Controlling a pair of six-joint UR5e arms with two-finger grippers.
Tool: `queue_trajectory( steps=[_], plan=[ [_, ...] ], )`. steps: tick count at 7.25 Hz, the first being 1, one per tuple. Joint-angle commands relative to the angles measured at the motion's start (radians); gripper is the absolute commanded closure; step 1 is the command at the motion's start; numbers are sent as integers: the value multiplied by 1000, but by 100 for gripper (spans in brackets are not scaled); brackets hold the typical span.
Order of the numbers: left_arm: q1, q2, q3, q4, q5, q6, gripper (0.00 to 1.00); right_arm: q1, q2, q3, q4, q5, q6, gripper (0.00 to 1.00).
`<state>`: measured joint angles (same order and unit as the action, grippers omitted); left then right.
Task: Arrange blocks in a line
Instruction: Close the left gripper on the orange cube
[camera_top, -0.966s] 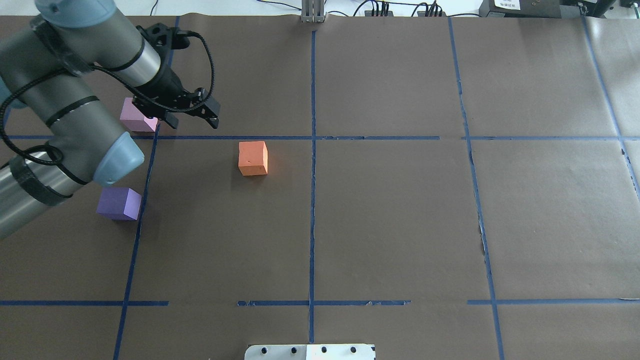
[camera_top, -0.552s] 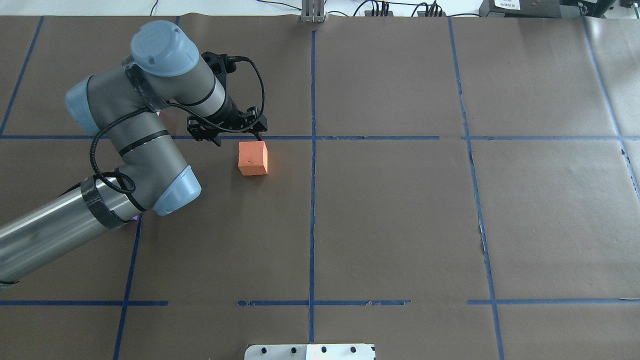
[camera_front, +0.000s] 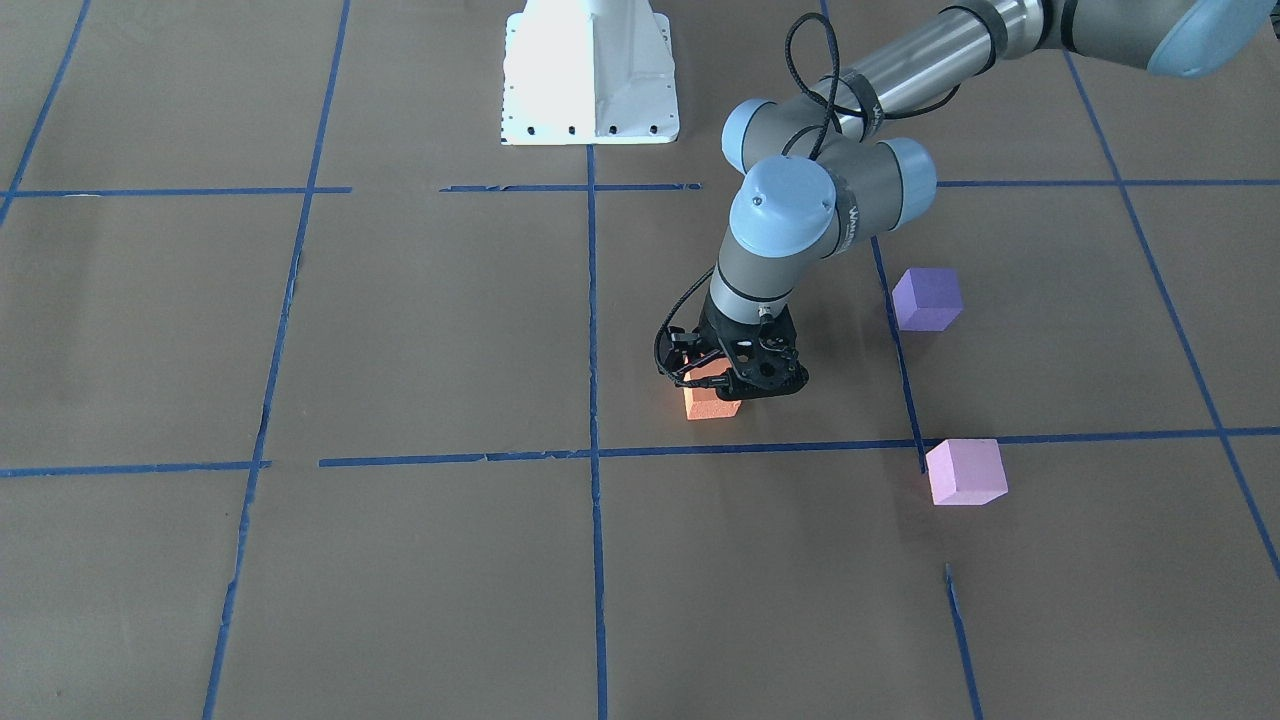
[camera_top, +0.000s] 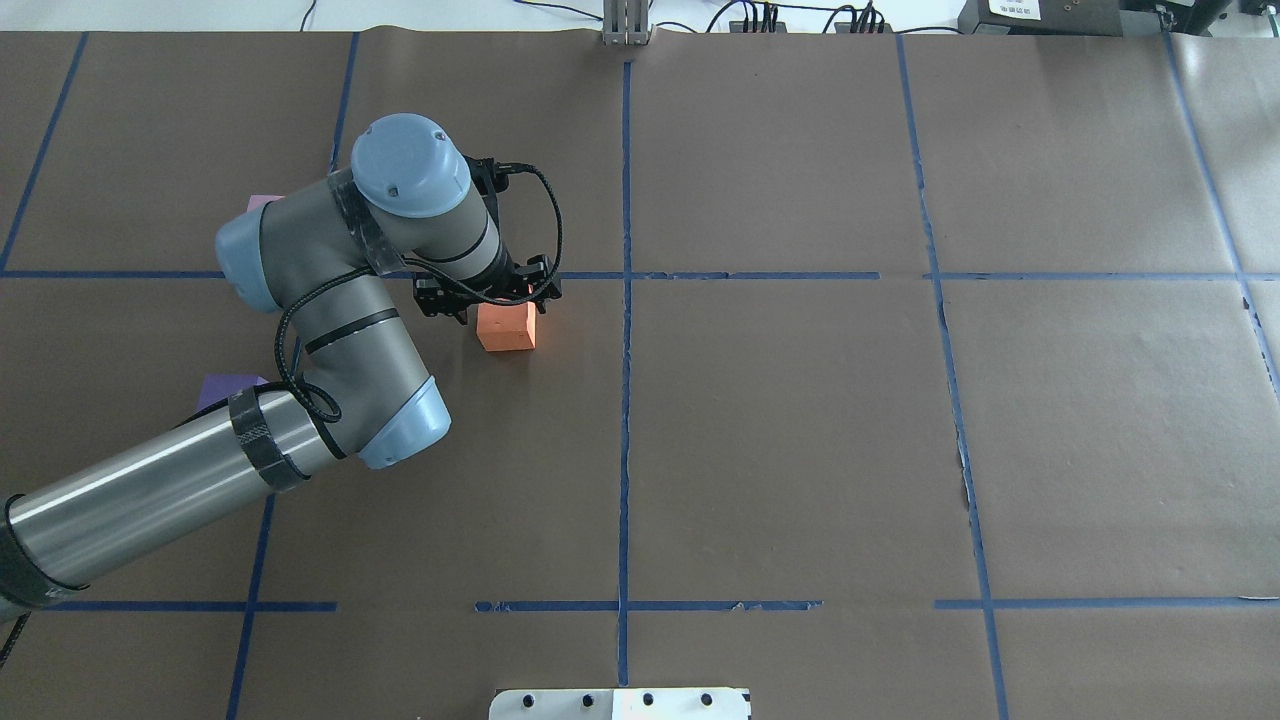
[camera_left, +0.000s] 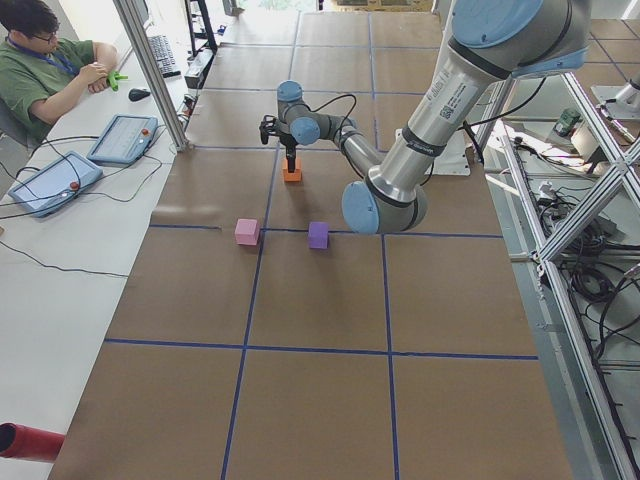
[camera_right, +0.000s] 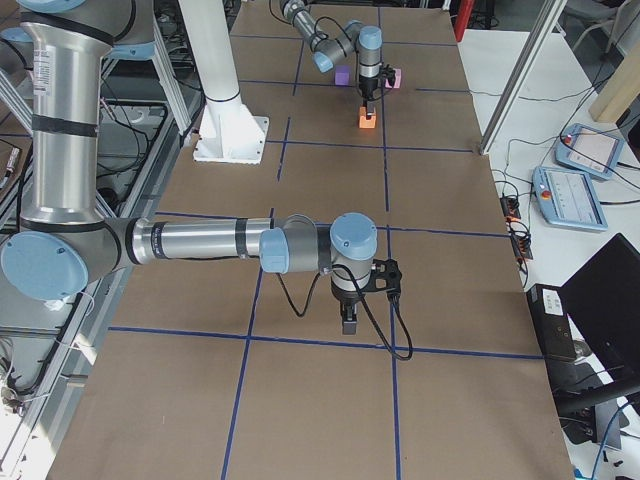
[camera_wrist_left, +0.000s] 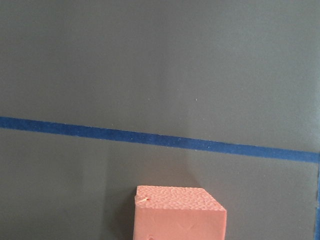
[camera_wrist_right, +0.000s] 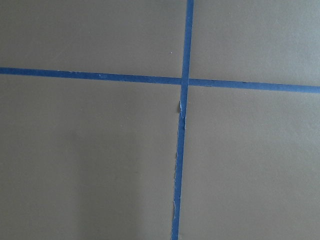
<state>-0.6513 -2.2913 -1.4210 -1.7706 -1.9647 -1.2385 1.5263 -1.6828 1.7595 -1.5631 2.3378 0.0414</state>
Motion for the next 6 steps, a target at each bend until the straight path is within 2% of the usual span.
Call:
queue_trajectory(
  steps=[1,2,3,4,6],
  plan=[
    [18,-5,54,-45,50,-6,8,0,0,2,0,0,0,0],
    [18,-8,60,-59,50,-1,30,0,0,0,0,0,0,0],
    [16,-14,60,-59,49,2,75,0,0,0,0,0,0,0],
    [13,-16,59,-59,46,8,82,0,0,0,0,0,0,0],
    [-45,40,10,-50,12,74,81,0,0,0,0,0,0,0]
  ],
)
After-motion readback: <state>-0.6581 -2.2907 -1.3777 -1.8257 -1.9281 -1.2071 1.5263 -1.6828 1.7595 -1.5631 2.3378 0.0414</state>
